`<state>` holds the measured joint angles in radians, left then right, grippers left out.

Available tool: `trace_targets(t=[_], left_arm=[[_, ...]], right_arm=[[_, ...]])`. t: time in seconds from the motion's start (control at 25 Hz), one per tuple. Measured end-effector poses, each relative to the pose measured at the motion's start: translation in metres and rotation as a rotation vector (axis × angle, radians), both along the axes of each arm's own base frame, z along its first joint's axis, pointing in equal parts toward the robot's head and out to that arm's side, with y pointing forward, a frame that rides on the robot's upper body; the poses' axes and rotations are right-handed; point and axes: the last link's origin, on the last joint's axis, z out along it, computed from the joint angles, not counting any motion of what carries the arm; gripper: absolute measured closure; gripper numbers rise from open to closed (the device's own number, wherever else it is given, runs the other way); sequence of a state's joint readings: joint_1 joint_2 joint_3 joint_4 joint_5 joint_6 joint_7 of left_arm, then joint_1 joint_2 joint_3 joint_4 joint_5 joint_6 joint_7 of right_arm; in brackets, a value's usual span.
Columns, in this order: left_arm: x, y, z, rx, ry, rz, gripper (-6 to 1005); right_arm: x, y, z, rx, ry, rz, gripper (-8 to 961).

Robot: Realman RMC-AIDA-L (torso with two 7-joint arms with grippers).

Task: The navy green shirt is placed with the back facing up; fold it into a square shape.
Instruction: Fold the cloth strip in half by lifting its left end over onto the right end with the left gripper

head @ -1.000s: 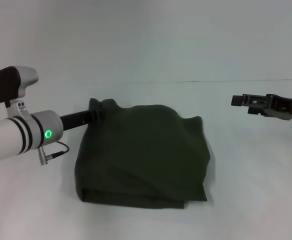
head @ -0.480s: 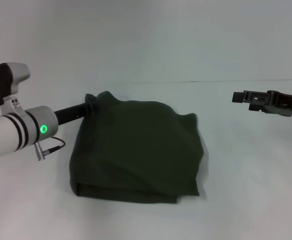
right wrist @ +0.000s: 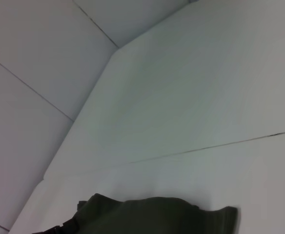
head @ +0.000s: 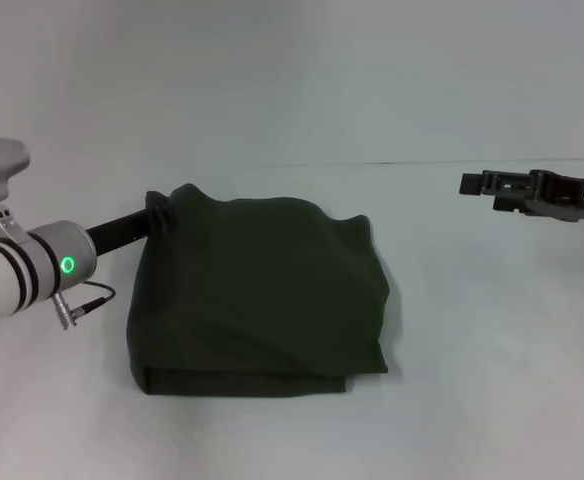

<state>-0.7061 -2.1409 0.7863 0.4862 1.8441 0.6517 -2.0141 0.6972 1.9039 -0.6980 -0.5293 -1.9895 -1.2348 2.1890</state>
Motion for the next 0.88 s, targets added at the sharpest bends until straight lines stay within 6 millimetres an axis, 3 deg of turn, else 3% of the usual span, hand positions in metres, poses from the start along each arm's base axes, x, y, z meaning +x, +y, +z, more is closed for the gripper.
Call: trace_targets(t=[0.88], left_arm=[[0.011, 0.002, -0.008, 0.009, -0.037, -0.001, 950]], right_arm=[[-0.002, 0.002, -0.001, -0.017, -0.027, 0.009, 38]])
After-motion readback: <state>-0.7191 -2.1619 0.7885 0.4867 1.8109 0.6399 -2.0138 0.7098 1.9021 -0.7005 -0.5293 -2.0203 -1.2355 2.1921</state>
